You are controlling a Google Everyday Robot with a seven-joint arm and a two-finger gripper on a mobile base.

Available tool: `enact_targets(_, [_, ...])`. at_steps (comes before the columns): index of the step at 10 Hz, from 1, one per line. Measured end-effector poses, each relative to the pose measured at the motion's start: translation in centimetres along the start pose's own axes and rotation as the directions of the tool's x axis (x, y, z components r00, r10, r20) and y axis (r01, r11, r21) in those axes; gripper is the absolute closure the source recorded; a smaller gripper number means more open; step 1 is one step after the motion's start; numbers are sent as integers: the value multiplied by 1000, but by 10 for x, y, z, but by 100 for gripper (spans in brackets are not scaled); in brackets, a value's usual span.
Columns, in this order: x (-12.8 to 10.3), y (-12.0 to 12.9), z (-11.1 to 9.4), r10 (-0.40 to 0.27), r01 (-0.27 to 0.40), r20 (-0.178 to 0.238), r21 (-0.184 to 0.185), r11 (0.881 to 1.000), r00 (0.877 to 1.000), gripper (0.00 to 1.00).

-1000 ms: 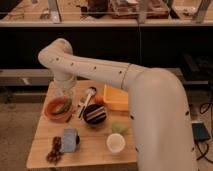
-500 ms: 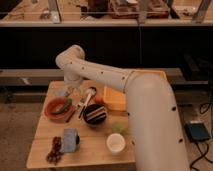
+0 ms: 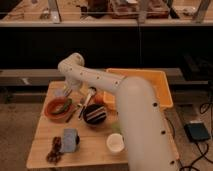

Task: Place fork in tray

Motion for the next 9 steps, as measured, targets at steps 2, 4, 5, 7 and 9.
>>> enact_targets(2, [7, 1, 9, 30, -30, 2, -2, 1000, 1000, 44])
enact_targets(4, [13, -2, 7, 43, -43, 10, 4, 999, 999, 60])
enact_targets(5, [17, -2, 6, 54, -55, 14, 5, 999, 998, 62])
enact_targets(7, [19, 1, 10, 70, -69, 30, -11, 998, 997, 62])
enact_targets(9, [10, 6, 29, 79, -77, 65, -26, 997, 995, 62])
